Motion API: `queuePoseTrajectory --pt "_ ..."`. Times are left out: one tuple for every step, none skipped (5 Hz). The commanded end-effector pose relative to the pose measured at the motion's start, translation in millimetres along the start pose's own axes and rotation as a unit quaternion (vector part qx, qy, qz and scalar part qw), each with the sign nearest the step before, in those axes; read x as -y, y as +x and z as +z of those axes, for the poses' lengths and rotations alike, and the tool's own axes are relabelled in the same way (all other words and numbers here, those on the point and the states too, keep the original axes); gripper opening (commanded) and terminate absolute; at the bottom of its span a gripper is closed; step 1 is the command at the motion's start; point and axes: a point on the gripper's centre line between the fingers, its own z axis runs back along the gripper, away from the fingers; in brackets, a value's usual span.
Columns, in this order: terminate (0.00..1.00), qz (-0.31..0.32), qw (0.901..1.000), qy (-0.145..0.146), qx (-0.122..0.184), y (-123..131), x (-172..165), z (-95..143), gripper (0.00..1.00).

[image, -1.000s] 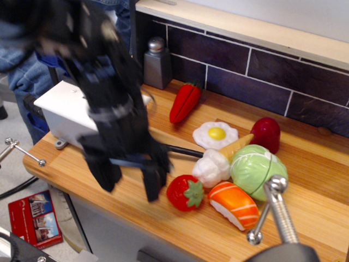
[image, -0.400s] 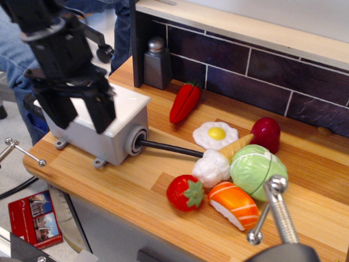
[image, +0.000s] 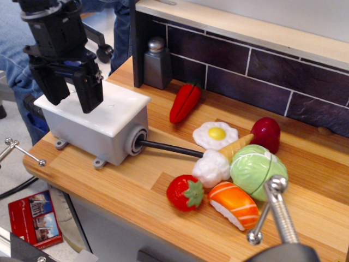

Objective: Move light switch to the right

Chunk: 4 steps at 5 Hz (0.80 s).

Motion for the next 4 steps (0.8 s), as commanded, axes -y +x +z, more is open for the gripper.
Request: queuePoseTrajectory --pt "0.00 0.002 0.9998 0.019 -0.002 24 2 4 1.00" --pt "0.00 -0.003 0.9997 0.025 -0.008 29 6 1 1.00" --pt "0.00 -0.012 0.9993 0.034 0.010 26 13 -4 1.00" --pt "0.00 -0.010 0.9995 0.020 0.020 24 24 -5 1.00"
